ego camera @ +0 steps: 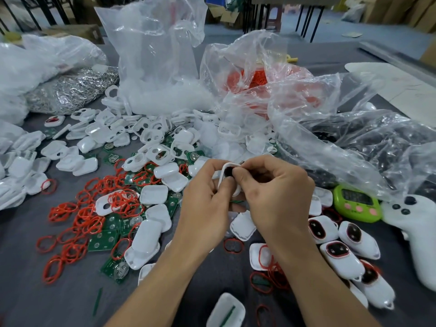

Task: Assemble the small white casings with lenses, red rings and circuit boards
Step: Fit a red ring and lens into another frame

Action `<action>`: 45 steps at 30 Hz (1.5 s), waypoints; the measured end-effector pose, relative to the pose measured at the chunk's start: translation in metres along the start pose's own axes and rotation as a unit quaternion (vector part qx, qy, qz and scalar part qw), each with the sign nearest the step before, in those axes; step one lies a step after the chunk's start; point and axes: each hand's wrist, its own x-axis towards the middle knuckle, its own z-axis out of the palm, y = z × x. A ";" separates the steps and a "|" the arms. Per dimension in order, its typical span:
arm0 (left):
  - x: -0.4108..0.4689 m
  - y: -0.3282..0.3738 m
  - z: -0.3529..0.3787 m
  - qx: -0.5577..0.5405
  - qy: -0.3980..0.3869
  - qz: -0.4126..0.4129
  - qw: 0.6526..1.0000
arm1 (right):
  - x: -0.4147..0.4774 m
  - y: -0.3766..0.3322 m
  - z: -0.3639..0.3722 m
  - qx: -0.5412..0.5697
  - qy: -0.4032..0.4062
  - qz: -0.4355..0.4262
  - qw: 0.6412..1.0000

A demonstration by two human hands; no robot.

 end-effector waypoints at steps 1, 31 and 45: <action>0.000 0.000 0.000 -0.007 0.002 0.000 1.000 | 0.000 0.001 0.000 0.002 0.003 -0.001 1.000; -0.007 -0.002 0.001 0.394 0.148 0.203 0.884 | -0.006 -0.005 0.007 0.290 -0.179 0.257 0.904; 0.003 0.006 -0.006 -0.029 0.084 -0.002 0.996 | 0.014 0.004 -0.012 0.377 -0.223 0.343 0.831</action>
